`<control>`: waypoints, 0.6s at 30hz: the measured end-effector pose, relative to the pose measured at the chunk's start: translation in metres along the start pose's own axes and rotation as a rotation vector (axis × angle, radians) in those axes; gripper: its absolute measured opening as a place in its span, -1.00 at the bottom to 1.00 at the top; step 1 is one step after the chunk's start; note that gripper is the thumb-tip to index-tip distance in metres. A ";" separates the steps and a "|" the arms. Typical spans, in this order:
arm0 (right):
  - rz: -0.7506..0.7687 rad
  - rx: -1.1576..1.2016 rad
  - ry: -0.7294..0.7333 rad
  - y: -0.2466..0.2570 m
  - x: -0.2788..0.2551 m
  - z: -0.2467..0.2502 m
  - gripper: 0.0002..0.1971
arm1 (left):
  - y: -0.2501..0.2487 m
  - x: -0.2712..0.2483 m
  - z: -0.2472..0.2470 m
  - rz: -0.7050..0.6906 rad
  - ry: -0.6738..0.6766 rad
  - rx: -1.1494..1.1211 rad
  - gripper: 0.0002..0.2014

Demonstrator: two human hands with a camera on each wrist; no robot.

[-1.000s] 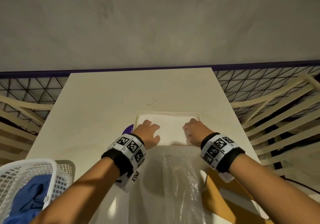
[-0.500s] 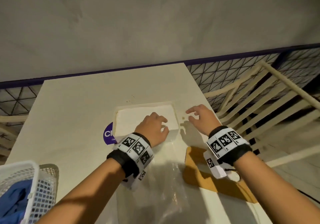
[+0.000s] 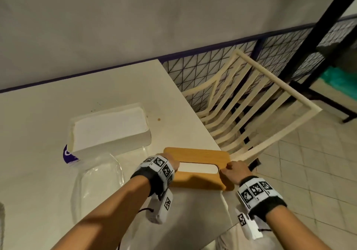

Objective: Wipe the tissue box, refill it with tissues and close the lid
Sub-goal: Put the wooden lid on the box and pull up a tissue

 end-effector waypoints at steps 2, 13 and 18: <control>-0.021 0.156 -0.037 -0.003 0.003 0.004 -0.60 | 0.000 -0.003 0.003 0.011 0.008 0.021 -0.70; 0.119 0.729 -0.056 0.058 0.007 0.059 -0.61 | 0.067 -0.037 0.078 -0.054 -0.519 -0.627 -0.47; 0.314 0.752 0.128 0.161 -0.004 0.026 -0.67 | 0.158 -0.057 0.089 0.040 -0.680 -0.716 -0.48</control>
Point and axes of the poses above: each hand's wrist, its own x-axis towards the middle knuckle, its own z-axis out of the back of the hand, y = z × x, the point moved 6 cm from there along x, towards the middle knuckle, and after that the axes turned 15 degrees about x, right-handed, at the moved point
